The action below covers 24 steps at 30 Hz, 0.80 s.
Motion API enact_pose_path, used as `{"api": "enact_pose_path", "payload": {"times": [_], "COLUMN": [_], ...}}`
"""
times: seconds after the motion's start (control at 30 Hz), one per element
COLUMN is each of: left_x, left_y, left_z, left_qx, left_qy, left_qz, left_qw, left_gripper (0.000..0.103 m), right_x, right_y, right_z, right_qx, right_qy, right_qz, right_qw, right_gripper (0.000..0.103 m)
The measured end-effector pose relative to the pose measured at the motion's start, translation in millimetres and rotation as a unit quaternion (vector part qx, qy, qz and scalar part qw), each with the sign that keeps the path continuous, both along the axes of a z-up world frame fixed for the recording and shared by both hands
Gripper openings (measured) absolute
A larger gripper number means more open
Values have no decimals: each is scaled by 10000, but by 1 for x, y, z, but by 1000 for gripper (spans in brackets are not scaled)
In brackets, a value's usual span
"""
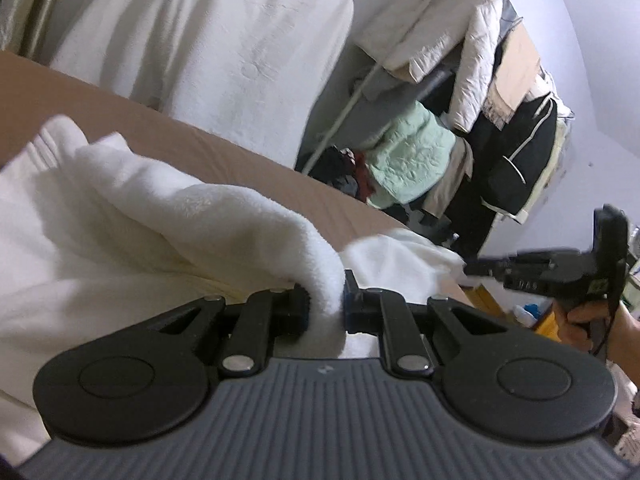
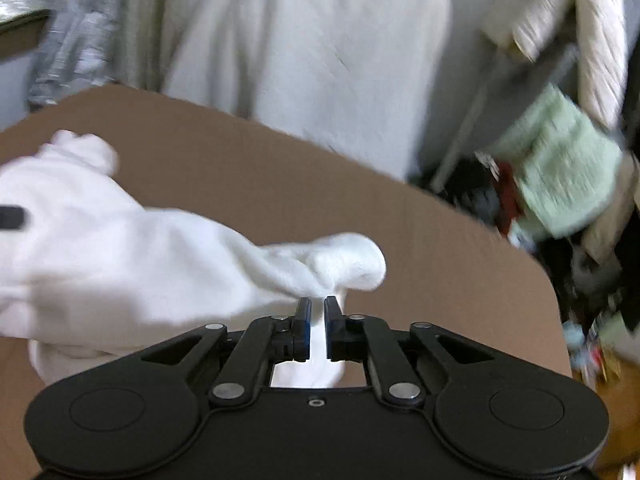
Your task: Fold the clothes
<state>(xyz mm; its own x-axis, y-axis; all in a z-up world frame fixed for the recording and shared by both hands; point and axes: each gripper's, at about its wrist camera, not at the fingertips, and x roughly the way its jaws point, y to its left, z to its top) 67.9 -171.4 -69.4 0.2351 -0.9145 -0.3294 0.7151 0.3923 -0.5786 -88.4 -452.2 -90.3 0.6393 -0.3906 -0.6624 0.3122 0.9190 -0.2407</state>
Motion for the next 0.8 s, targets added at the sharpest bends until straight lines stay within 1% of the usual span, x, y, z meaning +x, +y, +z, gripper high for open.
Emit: {"api": "enact_pose_path", "payload": {"times": [0.03, 0.07, 0.1, 0.17, 0.23, 0.27, 0.33, 0.37, 0.4, 0.47, 0.53, 0.63, 0.7, 0.73, 0.77, 0.8], "left_x": [1, 2, 3, 4, 4, 4, 4, 3, 2, -1, -3, -8, -11, -11, -12, -11], "left_y": [2, 3, 3, 0, -4, -7, -15, -17, -19, -22, -24, -31, -34, -35, -35, -33], "left_z": [1, 1, 1, 0, -2, -3, -5, -6, -7, -8, -8, -14, -18, -20, -21, -21], "left_qx": [-93, -182, -221, -244, -234, -189, 53, 161, 270, 393, 391, 376, 367, 363, 359, 346], "left_qy": [58, 111, 144, 194, 255, 299, 445, 487, 528, 478, 389, 258, 206, 206, 194, 183], "left_qz": [-24, -46, -67, -114, -188, -261, -375, -397, -420, -477, -561, -861, -1070, -1149, -1202, -1208], "left_qw": [9999, 9998, 9996, 9994, 9992, 9990, 9983, 9979, 9974, 9969, 9969, 9952, 9934, 9925, 9919, 9919], "left_gripper": [13, 13, 13, 13, 13, 14, 14, 14, 14, 14, 14, 14, 14, 15, 15, 15], "right_x": [1, 2, 5, 16, 33, 42, 63, 74, 85, 105, 119, 133, 140, 143, 147, 149], "right_y": [0, 0, -1, -10, -15, -18, -18, -18, -16, -9, 2, 20, 21, 21, 21, 22], "right_z": [5, 10, 14, 19, 18, 16, 8, 3, -3, -16, -27, -42, -56, -65, -75, -81], "right_qx": [146, 293, 505, 1210, 1916, 2287, 3024, 3340, 3535, 3813, 4006, 4240, 4435, 4475, 4514, 4443], "right_qy": [-138, -275, -418, -600, -589, -560, -391, -289, -174, 92, 379, 715, 826, 897, 968, 1011], "right_qz": [119, 237, 356, 568, 791, 909, 1107, 1165, 1145, 1133, 1160, 1094, 926, 796, 667, 603], "right_qw": [9997, 9989, 9972, 9892, 9765, 9676, 9459, 9349, 9282, 9174, 9081, 8962, 8877, 8862, 8846, 8881], "right_gripper": [23, 41, 48, 49, 50, 52, 57, 58, 58, 58, 59, 69, 80, 81, 79, 60]}}
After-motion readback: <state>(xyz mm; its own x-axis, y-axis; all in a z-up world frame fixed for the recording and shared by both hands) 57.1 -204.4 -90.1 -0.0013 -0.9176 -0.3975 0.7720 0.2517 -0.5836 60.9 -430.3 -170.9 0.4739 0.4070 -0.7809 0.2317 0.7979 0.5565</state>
